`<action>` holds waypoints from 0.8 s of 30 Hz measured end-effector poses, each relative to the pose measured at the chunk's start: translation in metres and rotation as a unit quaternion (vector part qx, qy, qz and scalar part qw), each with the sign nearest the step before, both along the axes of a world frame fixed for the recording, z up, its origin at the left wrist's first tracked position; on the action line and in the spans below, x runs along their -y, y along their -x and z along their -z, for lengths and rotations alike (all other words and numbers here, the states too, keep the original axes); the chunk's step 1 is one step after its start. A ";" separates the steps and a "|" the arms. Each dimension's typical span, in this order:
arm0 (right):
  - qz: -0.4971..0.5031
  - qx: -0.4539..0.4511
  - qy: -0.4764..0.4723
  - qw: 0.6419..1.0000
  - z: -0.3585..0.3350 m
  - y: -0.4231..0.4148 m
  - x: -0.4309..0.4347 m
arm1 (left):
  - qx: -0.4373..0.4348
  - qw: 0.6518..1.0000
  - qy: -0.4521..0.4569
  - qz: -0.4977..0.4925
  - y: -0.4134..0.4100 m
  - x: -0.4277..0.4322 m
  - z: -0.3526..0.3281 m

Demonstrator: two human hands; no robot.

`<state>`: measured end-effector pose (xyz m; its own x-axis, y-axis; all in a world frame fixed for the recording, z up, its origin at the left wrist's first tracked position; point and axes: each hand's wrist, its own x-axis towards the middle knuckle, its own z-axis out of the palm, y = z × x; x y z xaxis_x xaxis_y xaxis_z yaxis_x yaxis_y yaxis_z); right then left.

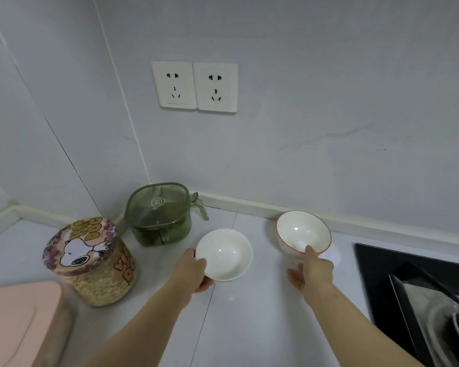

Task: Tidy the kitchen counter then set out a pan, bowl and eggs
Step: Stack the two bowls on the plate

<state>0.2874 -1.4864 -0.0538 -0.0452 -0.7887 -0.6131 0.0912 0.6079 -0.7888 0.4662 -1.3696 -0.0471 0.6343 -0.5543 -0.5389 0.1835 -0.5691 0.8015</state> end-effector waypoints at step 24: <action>-0.252 -0.039 0.022 0.967 -0.012 0.002 -0.067 | 0.053 0.991 0.093 -0.085 -0.005 -0.058 -0.049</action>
<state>0.2854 -1.4191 -0.0413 0.3073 -0.7475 -0.5889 -0.2695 0.5252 -0.8072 0.4707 -1.3115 0.0024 0.7743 -0.5182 -0.3633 0.1735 -0.3783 0.9093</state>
